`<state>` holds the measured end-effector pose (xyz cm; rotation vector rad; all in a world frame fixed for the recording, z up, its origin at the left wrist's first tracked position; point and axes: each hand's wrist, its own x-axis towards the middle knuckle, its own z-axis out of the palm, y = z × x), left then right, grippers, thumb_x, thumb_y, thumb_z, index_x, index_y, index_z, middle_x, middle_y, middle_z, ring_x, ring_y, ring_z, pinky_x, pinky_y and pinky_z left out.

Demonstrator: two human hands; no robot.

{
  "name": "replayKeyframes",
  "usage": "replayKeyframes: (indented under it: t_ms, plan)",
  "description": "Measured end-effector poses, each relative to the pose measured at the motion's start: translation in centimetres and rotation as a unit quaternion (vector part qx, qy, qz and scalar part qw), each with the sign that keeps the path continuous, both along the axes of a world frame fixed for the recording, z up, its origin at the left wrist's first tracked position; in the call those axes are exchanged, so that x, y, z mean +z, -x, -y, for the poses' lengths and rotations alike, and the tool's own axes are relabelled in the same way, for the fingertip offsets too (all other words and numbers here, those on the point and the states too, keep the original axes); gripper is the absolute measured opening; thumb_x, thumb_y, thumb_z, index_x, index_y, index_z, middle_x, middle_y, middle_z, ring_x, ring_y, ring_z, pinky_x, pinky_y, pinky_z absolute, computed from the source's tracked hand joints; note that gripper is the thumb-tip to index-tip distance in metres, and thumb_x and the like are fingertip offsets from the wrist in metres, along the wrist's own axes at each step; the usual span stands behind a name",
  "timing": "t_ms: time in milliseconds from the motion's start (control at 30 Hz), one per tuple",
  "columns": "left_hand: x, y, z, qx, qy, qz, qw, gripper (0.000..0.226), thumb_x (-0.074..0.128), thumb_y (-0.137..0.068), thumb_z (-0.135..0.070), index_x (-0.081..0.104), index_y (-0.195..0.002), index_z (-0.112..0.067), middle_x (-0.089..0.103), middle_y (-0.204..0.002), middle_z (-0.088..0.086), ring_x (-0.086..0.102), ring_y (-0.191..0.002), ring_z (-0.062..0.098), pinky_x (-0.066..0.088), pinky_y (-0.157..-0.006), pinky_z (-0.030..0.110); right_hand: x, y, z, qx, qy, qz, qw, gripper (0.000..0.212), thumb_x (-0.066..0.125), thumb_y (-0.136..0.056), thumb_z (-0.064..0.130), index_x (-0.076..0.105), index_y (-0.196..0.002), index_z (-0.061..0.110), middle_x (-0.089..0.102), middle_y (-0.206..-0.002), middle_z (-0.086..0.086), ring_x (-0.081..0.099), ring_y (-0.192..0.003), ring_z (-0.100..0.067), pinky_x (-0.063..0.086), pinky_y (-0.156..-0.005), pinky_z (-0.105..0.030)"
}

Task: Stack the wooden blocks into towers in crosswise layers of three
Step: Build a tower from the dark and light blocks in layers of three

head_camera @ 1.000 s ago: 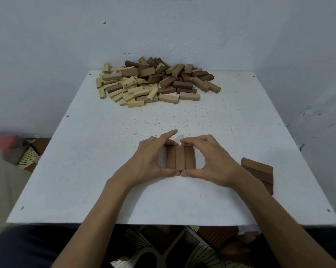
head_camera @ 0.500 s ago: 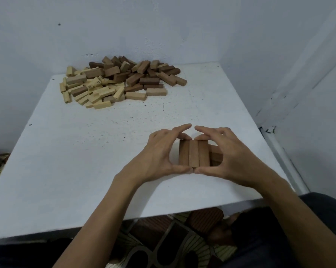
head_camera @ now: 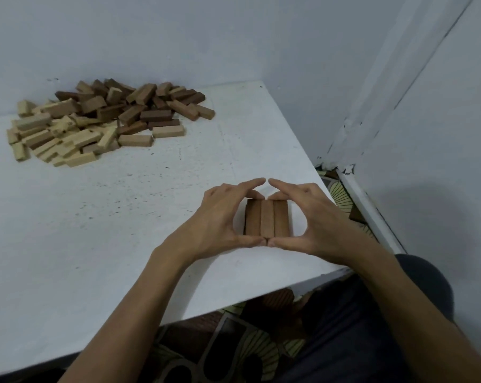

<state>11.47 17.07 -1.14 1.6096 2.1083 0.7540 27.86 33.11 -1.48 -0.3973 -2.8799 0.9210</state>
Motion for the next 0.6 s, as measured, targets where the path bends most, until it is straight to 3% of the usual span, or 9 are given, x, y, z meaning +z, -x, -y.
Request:
replayKeyframes:
  t_ms: [200,367,600]
  plan:
    - [-0.3,0.2,0.3,-0.004,0.009,0.014,1.000,0.098,0.082,-0.075,-0.048,0.024,-0.153,-0.037,0.049,-0.140,-0.016,0.040,-0.126,0.003,0.024,-0.112,0.031,-0.5,-0.1,0.2,0.001,0.020,-0.007,1.000,0.102,0.078,-0.072,0.055,0.019,-0.154,0.038,0.047,-0.140,0.020,0.034,-0.129,-0.007,0.042,-0.104,-0.038]
    - [-0.6,0.6,0.5,-0.012,0.027,0.016,0.999,0.110,0.083,-0.071,-0.051,0.013,-0.154,-0.040,0.045,-0.143,-0.020,0.036,-0.128,0.004,0.021,-0.113,0.031,-0.7,-0.3,0.3,0.004,0.017,0.007,1.000,0.112,0.082,-0.069,0.054,0.009,-0.153,0.043,0.043,-0.143,0.017,0.030,-0.131,-0.005,0.030,-0.102,-0.026]
    - [-0.6,0.7,0.3,-0.013,0.033,0.017,0.999,0.110,0.085,-0.071,-0.045,0.010,-0.152,-0.044,0.042,-0.130,-0.026,0.028,-0.110,-0.009,0.019,-0.104,0.024,-1.1,-0.3,0.2,-0.001,0.018,0.014,1.000,0.112,0.083,-0.070,0.051,0.004,-0.150,0.046,0.044,-0.140,0.018,0.031,-0.129,-0.006,0.030,-0.104,-0.027]
